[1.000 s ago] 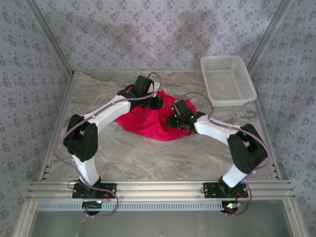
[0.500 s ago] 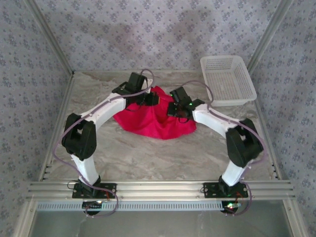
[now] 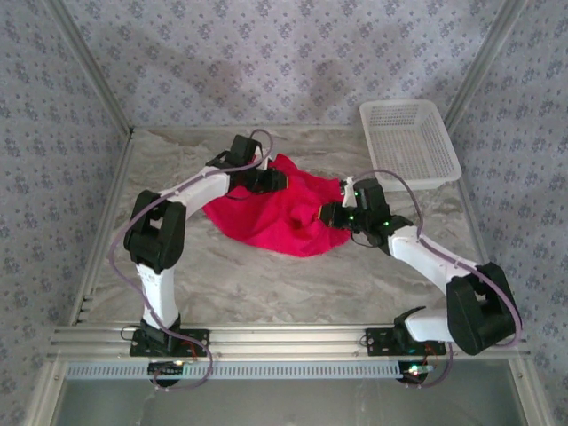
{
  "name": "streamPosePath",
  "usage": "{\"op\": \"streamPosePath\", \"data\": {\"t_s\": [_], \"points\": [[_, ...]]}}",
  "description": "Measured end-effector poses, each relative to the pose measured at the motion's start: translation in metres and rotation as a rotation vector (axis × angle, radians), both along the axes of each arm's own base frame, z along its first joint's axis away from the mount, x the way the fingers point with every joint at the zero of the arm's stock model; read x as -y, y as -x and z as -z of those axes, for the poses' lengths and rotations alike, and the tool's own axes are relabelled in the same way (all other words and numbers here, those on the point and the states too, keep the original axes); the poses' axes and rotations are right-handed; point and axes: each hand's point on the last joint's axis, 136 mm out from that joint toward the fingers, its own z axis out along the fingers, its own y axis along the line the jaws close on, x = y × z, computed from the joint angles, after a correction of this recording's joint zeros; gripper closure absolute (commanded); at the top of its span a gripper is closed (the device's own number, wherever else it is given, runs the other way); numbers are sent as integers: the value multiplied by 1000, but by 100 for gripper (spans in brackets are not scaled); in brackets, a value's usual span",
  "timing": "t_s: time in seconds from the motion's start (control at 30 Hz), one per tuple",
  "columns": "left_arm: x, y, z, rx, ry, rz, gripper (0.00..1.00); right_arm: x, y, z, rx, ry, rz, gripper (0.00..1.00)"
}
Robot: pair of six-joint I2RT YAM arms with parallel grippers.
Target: Fold the inside-out t-shirt
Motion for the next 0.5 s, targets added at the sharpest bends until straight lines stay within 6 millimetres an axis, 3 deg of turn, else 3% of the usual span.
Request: {"op": "streamPosePath", "data": {"t_s": [0.07, 0.2, 0.37, 0.5], "points": [[-8, 7, 7, 3, -14, -1, 50, -3, -4, 2, -3, -21, -10, 100], [-15, 33, 2, 55, -29, 43, 47, -7, -5, 1, -5, -46, -24, 100], [20, 80, -26, 194, 45, 213, 47, -9, -7, -3, 8, -63, -32, 100], [45, 98, -21, 217, 76, 305, 45, -8, -7, -4, 9, -66, -32, 100]]}}
